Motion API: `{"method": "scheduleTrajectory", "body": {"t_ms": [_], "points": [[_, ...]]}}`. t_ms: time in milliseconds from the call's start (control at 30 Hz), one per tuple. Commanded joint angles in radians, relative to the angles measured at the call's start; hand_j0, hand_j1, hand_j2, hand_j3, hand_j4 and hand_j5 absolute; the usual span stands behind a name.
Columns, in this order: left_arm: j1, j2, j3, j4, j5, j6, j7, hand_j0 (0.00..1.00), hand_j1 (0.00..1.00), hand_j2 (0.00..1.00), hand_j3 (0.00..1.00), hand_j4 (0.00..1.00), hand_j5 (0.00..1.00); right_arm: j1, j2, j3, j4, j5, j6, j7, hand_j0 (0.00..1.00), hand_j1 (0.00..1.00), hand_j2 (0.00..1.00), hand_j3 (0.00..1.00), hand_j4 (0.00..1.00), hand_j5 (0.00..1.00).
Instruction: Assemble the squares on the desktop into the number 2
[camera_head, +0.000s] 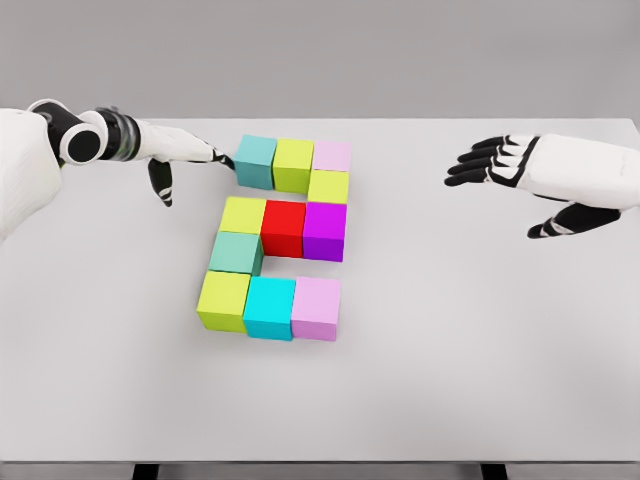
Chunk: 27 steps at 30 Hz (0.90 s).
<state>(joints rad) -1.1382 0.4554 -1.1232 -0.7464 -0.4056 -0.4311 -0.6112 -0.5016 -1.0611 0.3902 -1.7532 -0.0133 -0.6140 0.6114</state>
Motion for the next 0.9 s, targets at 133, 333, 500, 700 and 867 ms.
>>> {"method": "scheduleTrajectory", "body": {"t_ms": [133,333,500,700,867], "points": [[0.000,0.002,0.002,-0.002,0.002,0.002,0.000,1.00,1.00,1.00,1.00,1.00,1.00,0.008,-0.014,0.004,0.000,-0.007,0.003,-0.001,1.00,1.00,1.00,1.00,1.00,1.00],[-0.006,0.057,0.008,-0.002,0.013,0.002,0.000,1.00,1.00,1.00,1.00,1.00,1.00,-0.015,-0.036,-0.008,0.000,-0.007,0.003,-0.001,1.00,1.00,1.00,1.00,1.00,1.00],[0.064,0.298,0.250,-0.189,0.230,-0.180,0.000,1.00,1.00,1.00,1.00,1.00,1.00,-0.026,-0.033,-0.008,0.000,-0.007,0.003,-0.001,1.00,1.00,1.00,1.00,1.00,1.00],[0.271,0.551,0.310,-0.478,0.849,-0.180,0.000,1.00,1.00,1.00,1.00,1.00,1.00,-0.021,-0.034,-0.007,0.000,-0.008,0.003,-0.001,1.00,1.00,1.00,1.00,1.00,1.00],[0.371,0.557,0.319,-0.513,0.875,-0.180,0.000,1.00,1.00,1.00,1.00,1.00,1.00,-0.014,-0.031,-0.002,0.000,-0.010,0.003,-0.001,1.00,1.00,1.00,1.00,1.00,1.00]]}}
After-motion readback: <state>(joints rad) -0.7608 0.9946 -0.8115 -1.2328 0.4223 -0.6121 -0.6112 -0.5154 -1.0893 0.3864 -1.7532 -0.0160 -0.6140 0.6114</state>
